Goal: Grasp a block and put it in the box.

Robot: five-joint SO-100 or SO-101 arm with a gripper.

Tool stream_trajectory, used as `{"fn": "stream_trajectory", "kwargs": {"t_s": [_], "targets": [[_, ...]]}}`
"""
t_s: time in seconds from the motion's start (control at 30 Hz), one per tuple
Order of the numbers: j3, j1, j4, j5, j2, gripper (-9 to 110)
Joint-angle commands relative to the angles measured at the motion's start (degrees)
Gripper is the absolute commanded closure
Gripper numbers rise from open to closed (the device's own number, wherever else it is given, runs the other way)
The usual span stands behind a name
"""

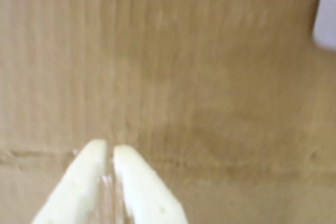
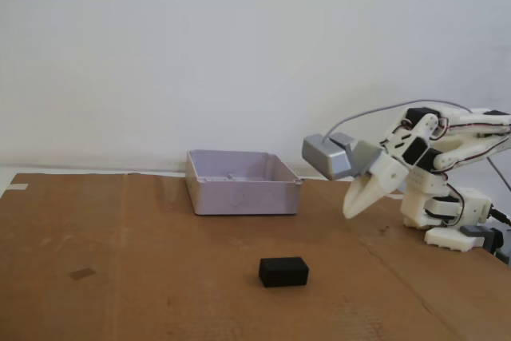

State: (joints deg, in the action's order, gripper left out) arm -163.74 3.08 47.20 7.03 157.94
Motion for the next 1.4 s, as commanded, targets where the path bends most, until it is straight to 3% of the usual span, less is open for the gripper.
{"fn": "stream_trajectory", "kwargs": {"t_s": [0.0,0.83,1.37], "targets": [[8.3,3.0,-7.6,0.1,-3.3,101],[38.1,13.7,-9.7,0.4,-33.2,101],[43.8,15.4,-9.7,0.4,-41.7,101]]}}
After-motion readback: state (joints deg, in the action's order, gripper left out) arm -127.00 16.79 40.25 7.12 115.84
